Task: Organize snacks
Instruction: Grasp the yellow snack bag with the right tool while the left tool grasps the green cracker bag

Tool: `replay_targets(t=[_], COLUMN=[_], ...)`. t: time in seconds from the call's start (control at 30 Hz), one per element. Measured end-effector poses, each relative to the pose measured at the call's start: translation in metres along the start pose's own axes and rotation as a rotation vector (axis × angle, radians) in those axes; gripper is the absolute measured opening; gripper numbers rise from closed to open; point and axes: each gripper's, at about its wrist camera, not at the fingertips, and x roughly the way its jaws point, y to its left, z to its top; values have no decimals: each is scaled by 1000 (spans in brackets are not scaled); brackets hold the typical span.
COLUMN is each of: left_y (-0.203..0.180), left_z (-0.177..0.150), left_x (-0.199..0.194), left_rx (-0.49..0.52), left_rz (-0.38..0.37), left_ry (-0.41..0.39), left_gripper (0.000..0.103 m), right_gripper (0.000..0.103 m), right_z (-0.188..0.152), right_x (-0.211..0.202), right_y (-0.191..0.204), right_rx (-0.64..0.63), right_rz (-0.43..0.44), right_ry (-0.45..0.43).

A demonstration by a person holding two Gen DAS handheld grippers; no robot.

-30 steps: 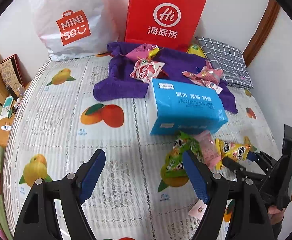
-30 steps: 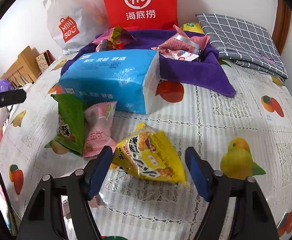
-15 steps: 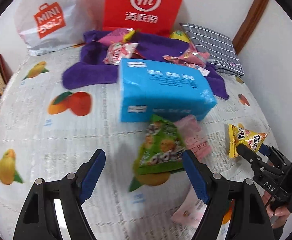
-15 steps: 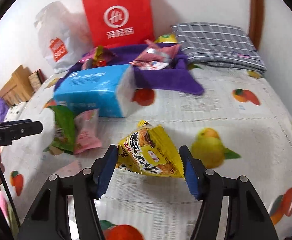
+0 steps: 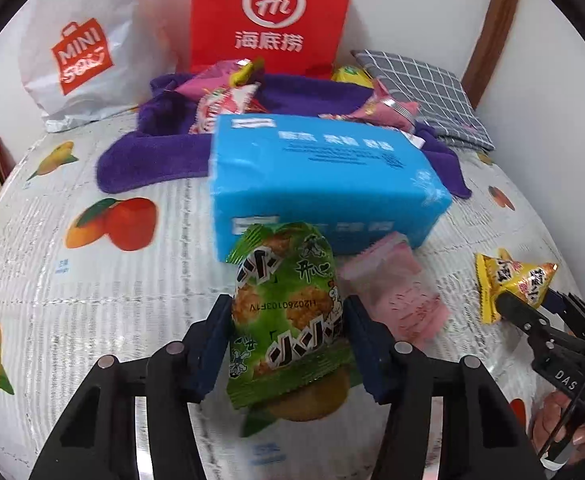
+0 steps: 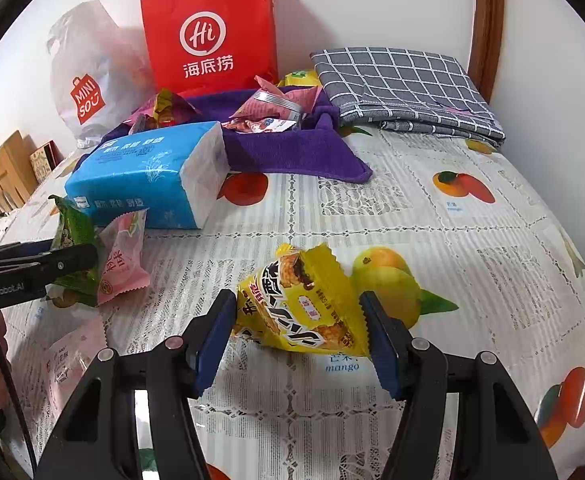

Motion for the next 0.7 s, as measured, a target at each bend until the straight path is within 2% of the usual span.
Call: replay_targets(t=[0.13,0.3,0.5,0.7], left_y=[11,18,17,24], left_z=[-5,-6,-6,-7], left_x=[-1,1,1,-1], left_rx=[-30,-63,-57,-92], left_rz=[17,-9,7,-46], left_ry=[-38,-34,-34,-46], left_gripper=[53,53,51,50], right_gripper=[62,61,61,61], right_z=[-2,-1,1,1], right_x=[0,2,4,5], right_y=[-3,-5,0,1], right_rx=[22,28,4,-7], right_rz=[18,35,9,-3], right_ry=[-3,7,16,26])
